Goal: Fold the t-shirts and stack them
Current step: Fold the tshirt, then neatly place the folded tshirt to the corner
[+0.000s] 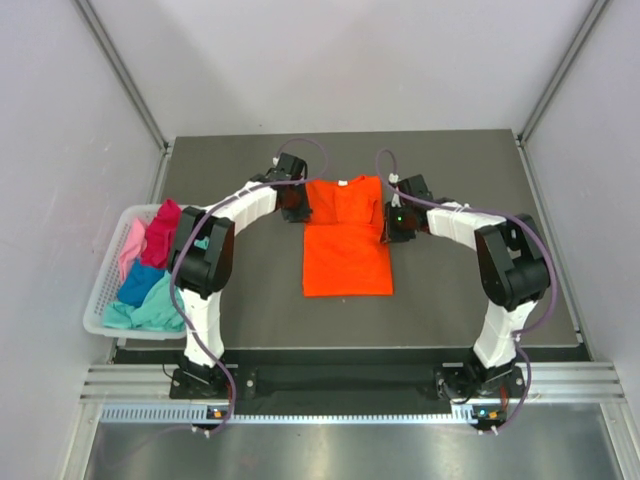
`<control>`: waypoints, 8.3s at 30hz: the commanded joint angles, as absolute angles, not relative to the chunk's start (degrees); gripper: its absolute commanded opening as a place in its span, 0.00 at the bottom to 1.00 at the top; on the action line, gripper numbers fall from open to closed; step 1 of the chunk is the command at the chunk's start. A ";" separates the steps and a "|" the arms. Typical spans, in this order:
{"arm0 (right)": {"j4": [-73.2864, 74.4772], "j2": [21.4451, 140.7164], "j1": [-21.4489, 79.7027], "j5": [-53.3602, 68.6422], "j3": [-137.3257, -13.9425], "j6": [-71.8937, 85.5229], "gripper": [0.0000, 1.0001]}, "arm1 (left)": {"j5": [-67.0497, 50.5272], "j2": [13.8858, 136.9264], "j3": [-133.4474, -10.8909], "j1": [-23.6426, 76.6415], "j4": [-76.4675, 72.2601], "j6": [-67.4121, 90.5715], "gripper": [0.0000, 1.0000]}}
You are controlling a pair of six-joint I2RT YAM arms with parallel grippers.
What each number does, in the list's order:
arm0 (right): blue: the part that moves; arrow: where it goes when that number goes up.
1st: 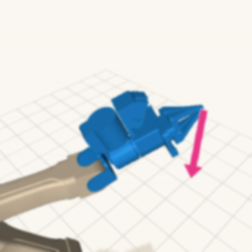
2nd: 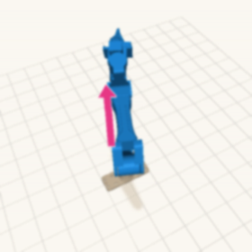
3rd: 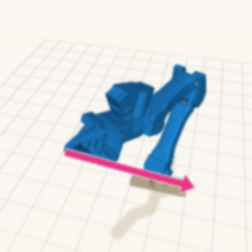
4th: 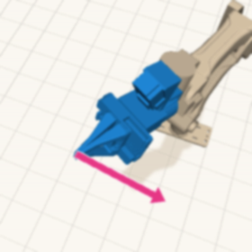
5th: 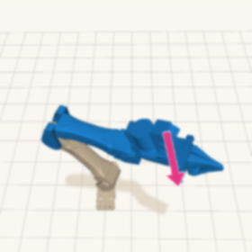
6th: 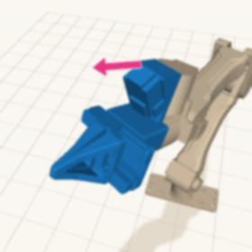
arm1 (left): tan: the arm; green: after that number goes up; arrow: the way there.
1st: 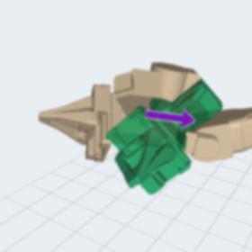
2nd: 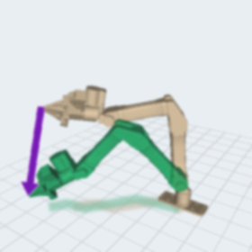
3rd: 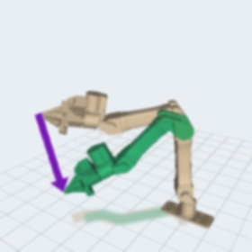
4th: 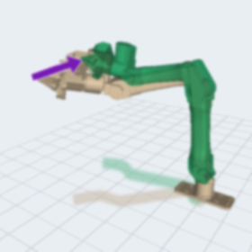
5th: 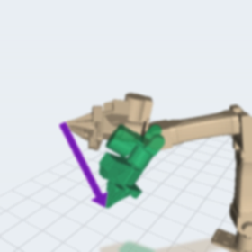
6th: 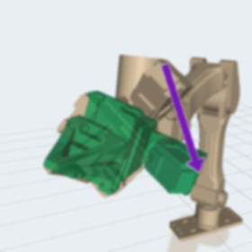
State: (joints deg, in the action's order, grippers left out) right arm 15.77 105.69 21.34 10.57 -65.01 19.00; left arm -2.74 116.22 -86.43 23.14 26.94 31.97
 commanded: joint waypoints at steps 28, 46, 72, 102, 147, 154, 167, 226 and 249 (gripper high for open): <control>17.58 69.00 22.94 10.20 -33.93 50.18 0.48 | -18.10 76.38 -45.02 25.84 20.76 43.32 0.47; 8.62 70.22 26.45 7.65 -26.28 54.93 0.44 | -12.92 80.94 -37.00 30.06 14.50 51.15 0.41; 5.45 74.44 30.59 0.62 -24.08 57.22 0.28 | -8.09 84.90 -35.69 30.67 10.20 54.14 0.31; 33.57 33.33 34.10 -0.79 -26.72 52.39 0.00 | 7.47 61.88 -43.77 52.90 36.91 65.83 0.00; 15.47 111.35 14.68 14.76 -89.38 24.08 0.01 | -7.03 123.65 -104.58 17.41 22.24 40.17 0.00; 16.16 120.32 13.89 17.49 -98.51 21.98 0.27 | -7.13 129.99 -112.57 14.77 23.20 39.03 0.17; 18.19 108.81 15.29 23.37 -83.16 15.92 0.60 | -12.90 116.19 -93.61 15.47 16.88 32.96 0.35; 6.59 116.98 13.18 29.44 -80.50 16.08 0.61 | -11.43 116.54 -76.38 16.96 20.39 32.16 0.21; 8.69 124.63 14.33 29.62 -86.30 15.47 0.14 | 9.50 102.23 -91.06 22.06 42.71 29.45 0.38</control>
State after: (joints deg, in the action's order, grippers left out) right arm 6.94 123.17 14.24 30.83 -82.59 17.47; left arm 8.45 108.95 -88.42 22.24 39.38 31.46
